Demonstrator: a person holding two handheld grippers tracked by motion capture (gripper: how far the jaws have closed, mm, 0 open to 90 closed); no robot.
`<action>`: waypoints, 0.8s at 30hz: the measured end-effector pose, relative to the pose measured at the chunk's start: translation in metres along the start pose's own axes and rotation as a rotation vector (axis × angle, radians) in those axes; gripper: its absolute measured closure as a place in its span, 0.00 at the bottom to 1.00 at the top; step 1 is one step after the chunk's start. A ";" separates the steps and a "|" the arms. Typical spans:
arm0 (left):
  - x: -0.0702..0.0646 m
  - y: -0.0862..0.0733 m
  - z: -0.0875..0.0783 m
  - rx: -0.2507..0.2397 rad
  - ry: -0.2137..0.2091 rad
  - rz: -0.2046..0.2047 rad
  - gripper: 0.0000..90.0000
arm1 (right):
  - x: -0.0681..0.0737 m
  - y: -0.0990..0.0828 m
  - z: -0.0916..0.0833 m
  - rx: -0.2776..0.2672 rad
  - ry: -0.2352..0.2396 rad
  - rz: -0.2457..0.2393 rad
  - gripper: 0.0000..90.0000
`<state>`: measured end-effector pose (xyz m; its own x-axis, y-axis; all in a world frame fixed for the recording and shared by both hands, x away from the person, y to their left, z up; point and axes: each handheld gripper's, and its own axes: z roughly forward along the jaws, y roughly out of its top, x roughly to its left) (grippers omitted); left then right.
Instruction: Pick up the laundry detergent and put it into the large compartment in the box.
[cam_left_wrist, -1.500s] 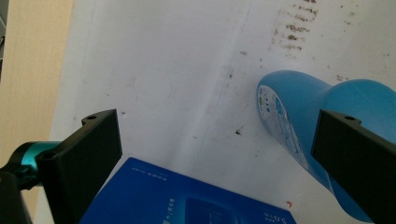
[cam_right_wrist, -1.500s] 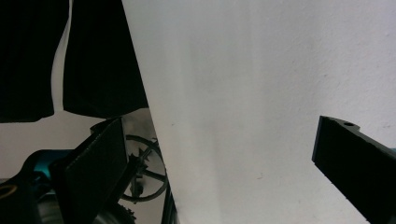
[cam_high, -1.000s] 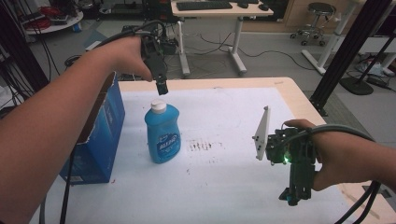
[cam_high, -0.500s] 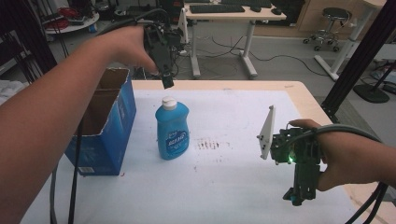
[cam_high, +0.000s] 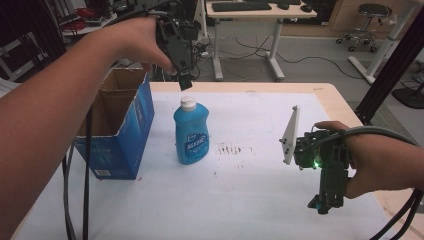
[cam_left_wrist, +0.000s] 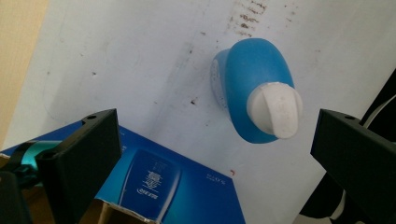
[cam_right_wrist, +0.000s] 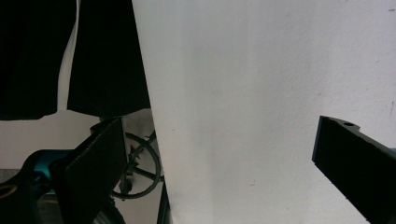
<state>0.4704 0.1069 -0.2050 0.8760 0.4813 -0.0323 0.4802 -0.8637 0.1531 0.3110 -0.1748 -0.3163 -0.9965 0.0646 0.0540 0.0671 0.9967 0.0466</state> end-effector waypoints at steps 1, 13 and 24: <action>-0.004 0.000 0.000 0.000 -0.006 -0.003 0.02 | 0.001 0.000 0.000 0.001 -0.001 -0.002 0.03; -0.020 -0.005 0.015 0.017 -0.060 -0.059 0.02 | 0.004 0.002 0.002 0.006 0.007 -0.032 0.03; -0.029 -0.004 0.034 0.038 -0.082 -0.083 0.02 | 0.008 0.002 0.003 0.004 0.009 -0.041 0.03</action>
<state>0.4448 0.0916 -0.2383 0.8330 0.5390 -0.1244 0.5515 -0.8270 0.1094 0.3034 -0.1723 -0.3191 -0.9979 0.0232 0.0612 0.0259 0.9987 0.0446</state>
